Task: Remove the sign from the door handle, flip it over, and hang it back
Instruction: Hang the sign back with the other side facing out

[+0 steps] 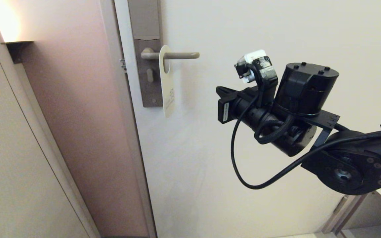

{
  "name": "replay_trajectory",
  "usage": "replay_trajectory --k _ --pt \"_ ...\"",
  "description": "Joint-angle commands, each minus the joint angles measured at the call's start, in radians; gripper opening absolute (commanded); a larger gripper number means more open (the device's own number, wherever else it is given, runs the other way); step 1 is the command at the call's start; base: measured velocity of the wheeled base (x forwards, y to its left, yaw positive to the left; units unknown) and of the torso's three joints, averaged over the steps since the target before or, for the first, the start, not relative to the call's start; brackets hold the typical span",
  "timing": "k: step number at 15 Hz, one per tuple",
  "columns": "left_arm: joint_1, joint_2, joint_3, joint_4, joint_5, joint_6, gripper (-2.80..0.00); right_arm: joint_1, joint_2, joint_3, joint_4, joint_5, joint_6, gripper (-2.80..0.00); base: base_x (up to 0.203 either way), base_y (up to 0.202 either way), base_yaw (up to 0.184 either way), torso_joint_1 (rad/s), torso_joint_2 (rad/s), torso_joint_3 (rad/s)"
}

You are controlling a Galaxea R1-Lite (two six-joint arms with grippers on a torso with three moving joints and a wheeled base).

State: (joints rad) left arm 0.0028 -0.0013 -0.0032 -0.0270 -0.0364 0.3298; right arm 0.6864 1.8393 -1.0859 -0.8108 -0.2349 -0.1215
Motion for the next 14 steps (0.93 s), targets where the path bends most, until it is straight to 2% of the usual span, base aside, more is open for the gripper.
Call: replay_trajectory --k 1,4,8,11,14 --pt "0.000 0.001 0.000 -0.001 0.000 0.002 -2.80 0.004 -0.006 0.014 -0.002 -0.029 -0.001 -2.80 0.000 0.000 0.000 0.000 0.00 0.000" --pt "0.000 0.001 0.000 -0.001 0.000 0.002 -2.80 0.004 -0.006 0.017 0.028 -0.072 -0.001 -2.80 0.000 0.000 0.000 0.000 0.00 0.000" --pt "0.000 0.001 0.000 -0.001 0.001 0.002 -2.80 0.038 0.000 0.002 0.030 -0.057 0.007 -2.80 0.000 0.000 0.000 0.000 0.00 0.000" --pt "0.000 0.001 0.000 -0.001 0.000 0.002 -2.80 0.042 0.036 -0.077 0.056 -0.031 0.035 -2.80 0.000 0.000 0.000 0.000 0.00 0.000" --pt "0.000 0.001 0.000 -0.001 0.000 0.002 -2.80 0.044 0.068 -0.222 0.210 -0.039 0.102 -2.80 0.000 0.000 0.000 0.000 0.00 0.000"
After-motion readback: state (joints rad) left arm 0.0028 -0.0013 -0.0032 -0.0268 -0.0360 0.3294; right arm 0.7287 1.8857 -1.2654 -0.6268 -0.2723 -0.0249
